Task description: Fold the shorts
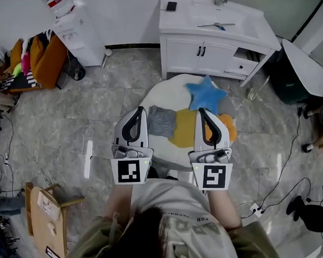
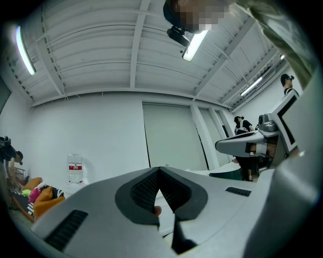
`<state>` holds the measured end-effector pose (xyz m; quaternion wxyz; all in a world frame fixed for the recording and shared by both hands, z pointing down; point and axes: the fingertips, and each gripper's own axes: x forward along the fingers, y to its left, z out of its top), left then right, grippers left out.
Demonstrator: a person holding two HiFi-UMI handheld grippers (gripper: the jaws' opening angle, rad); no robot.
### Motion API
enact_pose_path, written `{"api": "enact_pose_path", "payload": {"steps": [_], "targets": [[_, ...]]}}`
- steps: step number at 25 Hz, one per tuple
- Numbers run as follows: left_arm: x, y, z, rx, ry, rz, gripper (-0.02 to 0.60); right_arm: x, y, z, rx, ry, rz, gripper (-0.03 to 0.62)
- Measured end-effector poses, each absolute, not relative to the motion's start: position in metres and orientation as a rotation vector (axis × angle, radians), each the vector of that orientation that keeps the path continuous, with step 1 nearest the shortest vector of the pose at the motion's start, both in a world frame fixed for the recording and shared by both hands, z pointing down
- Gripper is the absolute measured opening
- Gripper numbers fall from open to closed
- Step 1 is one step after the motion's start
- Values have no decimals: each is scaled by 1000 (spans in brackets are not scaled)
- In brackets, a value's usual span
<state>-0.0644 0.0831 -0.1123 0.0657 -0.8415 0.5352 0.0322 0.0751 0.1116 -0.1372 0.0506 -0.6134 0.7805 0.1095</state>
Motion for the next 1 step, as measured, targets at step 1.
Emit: {"api": "enact_pose_path", "payload": {"steps": [1], "targets": [[-64,83,-111,-2541,1616,92,9,77,111,-137,-1871,2377,334,-2]]}}
